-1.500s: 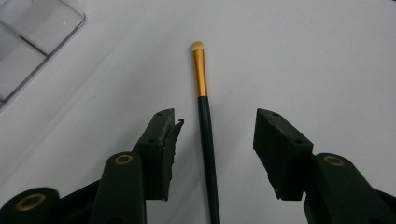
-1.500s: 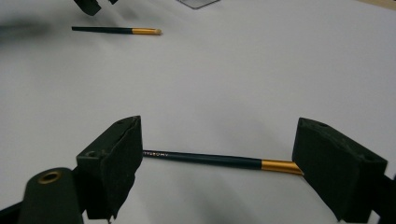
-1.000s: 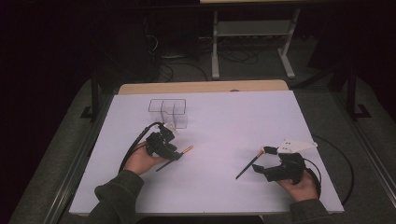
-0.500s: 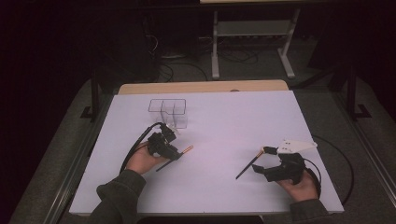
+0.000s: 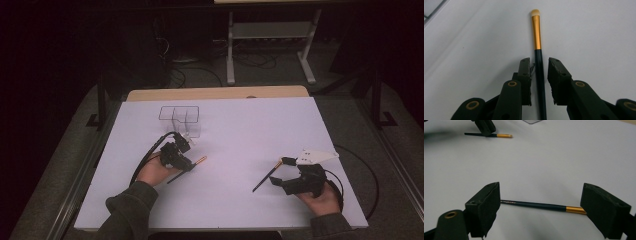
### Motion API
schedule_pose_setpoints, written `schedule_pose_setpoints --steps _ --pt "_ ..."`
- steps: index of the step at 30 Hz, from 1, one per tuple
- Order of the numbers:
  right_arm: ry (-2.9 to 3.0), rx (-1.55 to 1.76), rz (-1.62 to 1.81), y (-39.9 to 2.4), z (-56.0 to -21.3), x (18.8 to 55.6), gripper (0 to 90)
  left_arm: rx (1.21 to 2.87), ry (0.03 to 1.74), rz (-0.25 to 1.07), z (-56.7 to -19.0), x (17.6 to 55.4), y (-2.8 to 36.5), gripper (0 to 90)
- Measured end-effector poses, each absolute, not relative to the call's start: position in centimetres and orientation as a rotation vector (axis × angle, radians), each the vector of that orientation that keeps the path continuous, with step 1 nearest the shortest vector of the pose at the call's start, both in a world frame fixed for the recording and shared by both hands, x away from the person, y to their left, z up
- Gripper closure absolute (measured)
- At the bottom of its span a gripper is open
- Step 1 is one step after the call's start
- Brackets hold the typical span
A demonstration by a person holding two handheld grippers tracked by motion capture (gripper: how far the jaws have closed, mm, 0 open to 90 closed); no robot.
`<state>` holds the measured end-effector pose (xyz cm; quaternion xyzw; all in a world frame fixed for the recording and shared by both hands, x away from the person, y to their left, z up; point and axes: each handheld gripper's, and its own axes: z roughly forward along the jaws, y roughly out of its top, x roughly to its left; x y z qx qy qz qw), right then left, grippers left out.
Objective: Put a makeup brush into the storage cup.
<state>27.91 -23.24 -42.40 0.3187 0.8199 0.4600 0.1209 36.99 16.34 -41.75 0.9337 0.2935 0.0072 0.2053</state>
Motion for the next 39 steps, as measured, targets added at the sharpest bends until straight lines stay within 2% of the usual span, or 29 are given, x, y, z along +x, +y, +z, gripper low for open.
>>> schedule_pose_setpoints --steps 15,20,28,39 --pt "2.407 0.934 1.334 -23.1 -42.5 28.0 15.1 2.631 0.825 0.028 -41.9 37.1 16.2 78.7" --pt "2.409 0.932 1.328 -23.0 -42.5 28.0 15.1 2.678 0.81 0.101 -41.9 36.7 15.7 81.6" --pt "2.405 0.924 1.326 -22.9 -42.6 28.0 15.2 2.701 0.803 0.153 -41.9 36.3 15.2 82.4" --pt "2.413 0.933 1.326 -22.7 -42.7 28.0 15.2 2.704 0.812 0.138 -41.8 36.5 15.3 83.0"
